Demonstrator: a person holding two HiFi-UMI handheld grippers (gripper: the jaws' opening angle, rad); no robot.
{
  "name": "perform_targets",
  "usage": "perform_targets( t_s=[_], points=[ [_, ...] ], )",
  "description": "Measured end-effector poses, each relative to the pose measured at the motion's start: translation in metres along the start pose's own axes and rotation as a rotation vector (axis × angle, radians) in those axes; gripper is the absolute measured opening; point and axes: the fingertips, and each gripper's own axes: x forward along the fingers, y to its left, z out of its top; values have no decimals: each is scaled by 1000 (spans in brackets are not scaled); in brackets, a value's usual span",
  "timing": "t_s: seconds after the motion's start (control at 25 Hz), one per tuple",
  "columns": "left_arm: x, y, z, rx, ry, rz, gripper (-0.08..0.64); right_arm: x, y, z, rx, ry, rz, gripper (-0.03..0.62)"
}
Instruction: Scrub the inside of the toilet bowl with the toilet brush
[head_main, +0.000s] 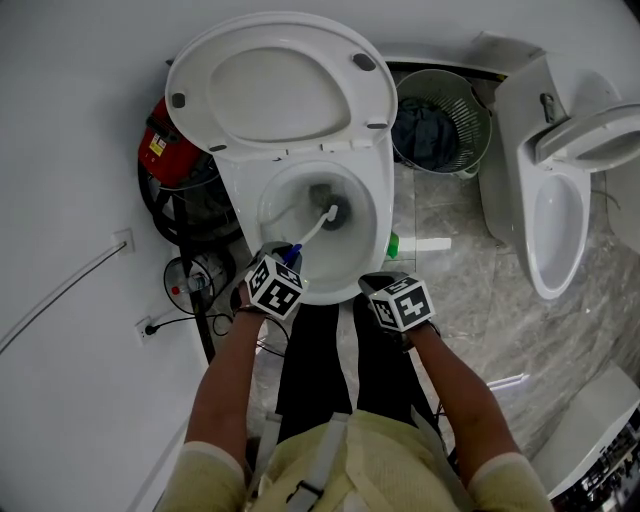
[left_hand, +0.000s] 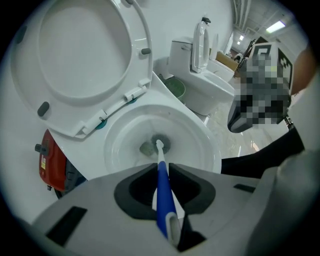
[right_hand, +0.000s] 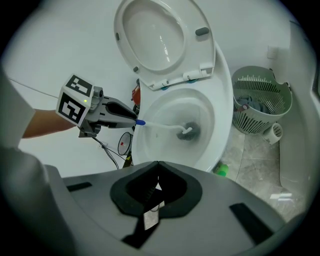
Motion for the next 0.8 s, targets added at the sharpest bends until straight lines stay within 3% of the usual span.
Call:
perform_targets(
  t_s=[0.8],
  points=[
    [-30,-42,-54,142,37,-55,78,3,12,-3,-36,27,14,15]
  ],
)
